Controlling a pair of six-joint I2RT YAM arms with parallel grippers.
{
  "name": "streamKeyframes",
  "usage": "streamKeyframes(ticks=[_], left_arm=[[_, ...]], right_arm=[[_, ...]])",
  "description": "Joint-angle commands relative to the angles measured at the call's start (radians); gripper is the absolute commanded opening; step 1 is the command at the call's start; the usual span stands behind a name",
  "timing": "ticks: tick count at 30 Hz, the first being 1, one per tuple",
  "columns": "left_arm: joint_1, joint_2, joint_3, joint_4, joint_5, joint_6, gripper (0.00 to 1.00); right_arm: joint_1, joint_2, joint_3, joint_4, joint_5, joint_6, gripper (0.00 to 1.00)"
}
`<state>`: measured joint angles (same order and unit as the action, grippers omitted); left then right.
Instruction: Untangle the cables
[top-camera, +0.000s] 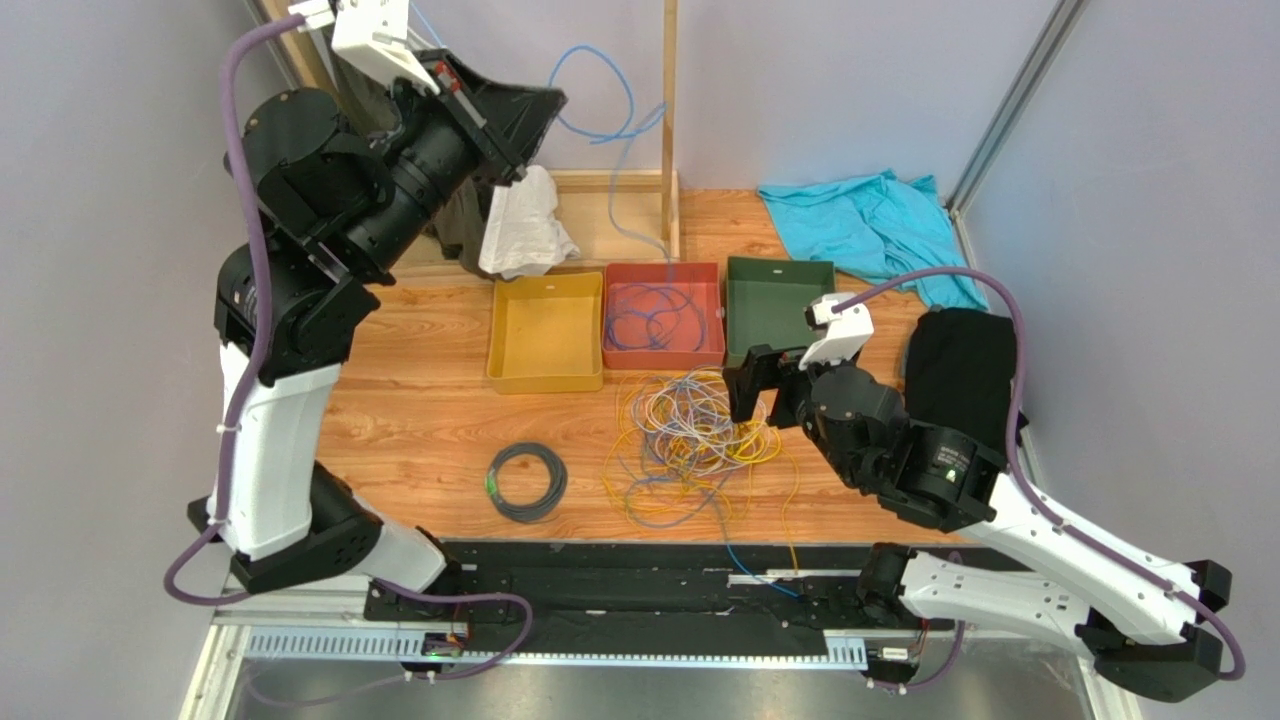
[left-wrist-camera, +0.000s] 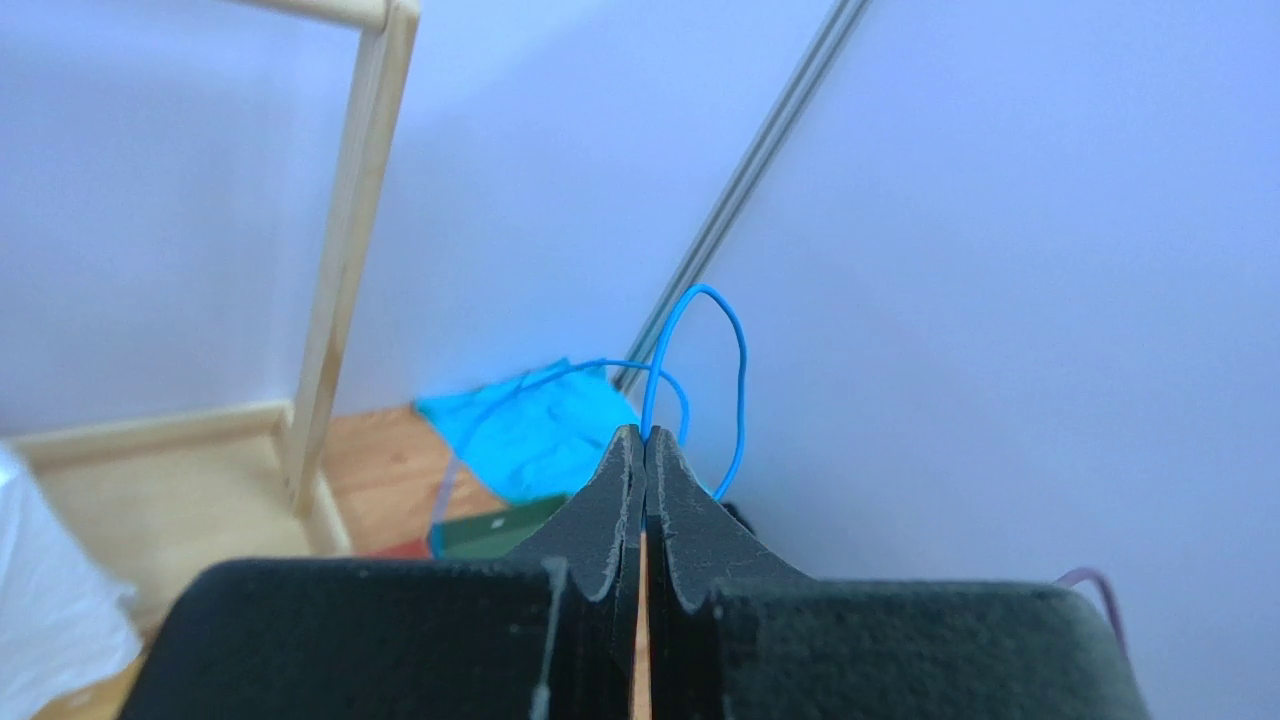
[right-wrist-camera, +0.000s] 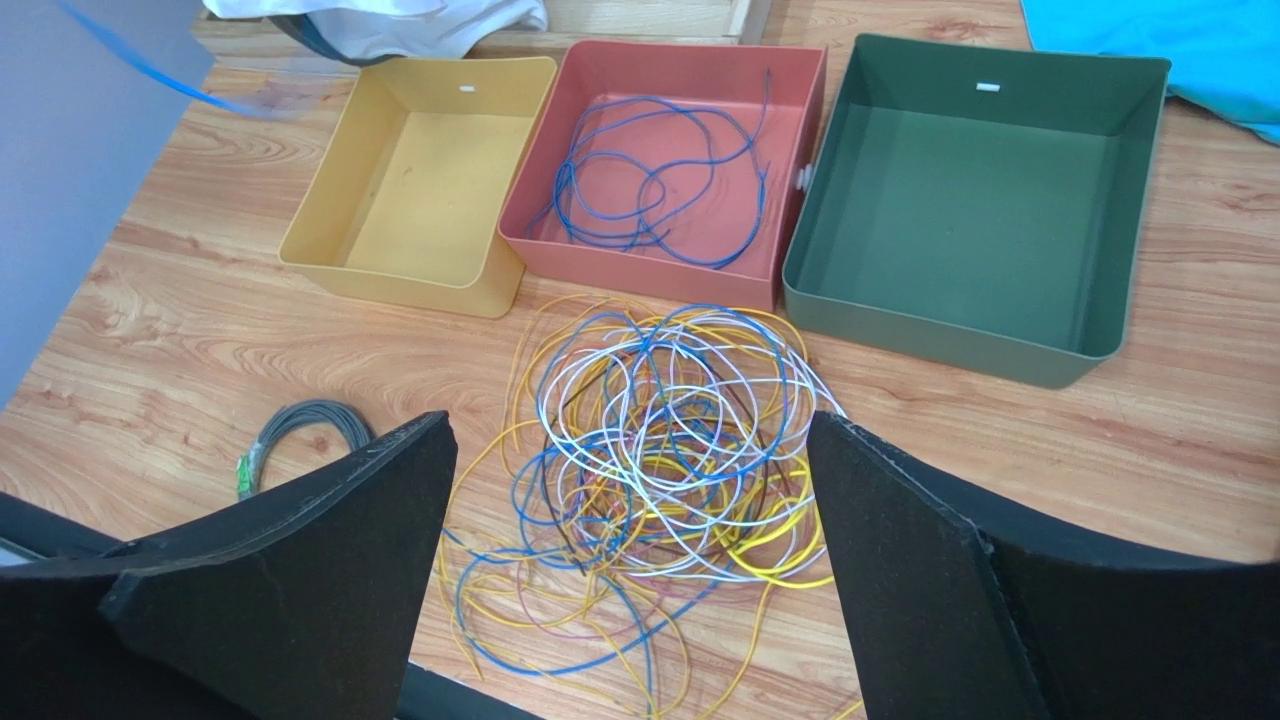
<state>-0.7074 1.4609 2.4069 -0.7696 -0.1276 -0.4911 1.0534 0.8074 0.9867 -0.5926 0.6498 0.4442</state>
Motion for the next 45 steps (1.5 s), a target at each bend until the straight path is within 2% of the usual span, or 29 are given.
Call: streamKeyframes(ticks=[1, 4, 9, 16, 25, 32, 39, 45], left_arm=[[-0.007, 0.085, 0.171, 0.069, 0.072, -0.01, 0.0], [-0.006, 0.121, 0.213, 0.124, 0.072, -0.006, 0.0], [-0.006, 0.134, 0.184, 0.168, 0.019, 0.025, 0.0], [0.0, 0.18, 0.072, 0.155, -0.047, 0.048, 0.0], [0.066, 0.298, 0.04, 0.13, -0.084, 0.011, 0.0], [0.137, 0.343, -0.002, 0.171, -0.058, -0.024, 0.0], [0.138, 0.325, -0.217, 0.237, -0.003, -0.058, 0.0], [0.138, 0.237, -0.405, 0.316, -0.02, -0.07, 0.0]], right_arm=[[0.008, 0.002, -0.034, 0.04, -0.006, -0.016, 0.93], [0.008, 0.0, -0.048, 0.051, -0.016, -0.007, 0.93], [0.008, -0.036, -0.06, 0.042, -0.018, 0.021, 0.92], [0.008, -0.145, -0.042, -0.05, 0.01, 0.036, 0.91], [0.008, -0.223, -0.054, -0.088, 0.088, 0.013, 0.91], [0.007, -0.272, -0.079, -0.098, 0.135, -0.021, 0.91], [0.007, -0.275, -0.092, -0.098, 0.166, -0.059, 0.92], [0.007, -0.278, -0.1, -0.099, 0.166, -0.059, 0.92]])
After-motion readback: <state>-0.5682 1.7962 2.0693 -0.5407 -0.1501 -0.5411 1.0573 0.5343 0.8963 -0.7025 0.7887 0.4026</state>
